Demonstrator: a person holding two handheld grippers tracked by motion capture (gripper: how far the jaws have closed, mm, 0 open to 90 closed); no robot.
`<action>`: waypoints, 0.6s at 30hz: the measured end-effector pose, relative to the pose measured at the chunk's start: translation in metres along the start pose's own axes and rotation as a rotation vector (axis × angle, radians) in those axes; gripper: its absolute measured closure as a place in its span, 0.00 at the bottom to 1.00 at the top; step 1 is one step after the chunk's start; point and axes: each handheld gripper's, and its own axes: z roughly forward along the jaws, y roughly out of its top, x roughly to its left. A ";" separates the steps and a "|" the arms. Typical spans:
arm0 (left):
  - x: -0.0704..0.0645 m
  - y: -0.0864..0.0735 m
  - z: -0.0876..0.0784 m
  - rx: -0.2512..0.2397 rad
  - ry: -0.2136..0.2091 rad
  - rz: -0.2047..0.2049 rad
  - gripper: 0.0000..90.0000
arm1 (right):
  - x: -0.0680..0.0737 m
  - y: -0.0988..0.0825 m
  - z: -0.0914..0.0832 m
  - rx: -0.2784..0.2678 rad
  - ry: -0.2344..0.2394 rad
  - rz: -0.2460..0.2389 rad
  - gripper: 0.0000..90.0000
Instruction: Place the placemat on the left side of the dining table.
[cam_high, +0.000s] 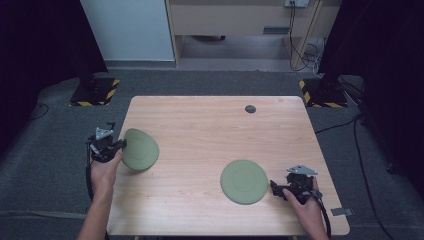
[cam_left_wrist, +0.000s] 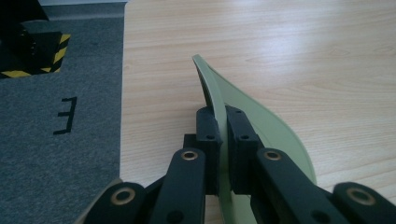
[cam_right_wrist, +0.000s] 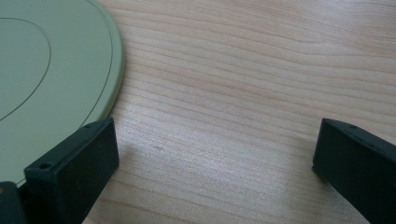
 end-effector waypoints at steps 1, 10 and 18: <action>0.001 -0.001 0.001 0.003 0.000 -0.008 0.95 | 0.000 0.000 0.000 0.000 0.000 0.000 0.01; 0.008 -0.008 0.005 0.025 0.008 -0.015 0.94 | 0.000 0.000 0.000 0.000 0.000 0.000 0.01; 0.014 -0.014 0.008 0.049 0.008 -0.024 0.93 | 0.000 0.000 0.000 -0.001 0.000 0.000 0.01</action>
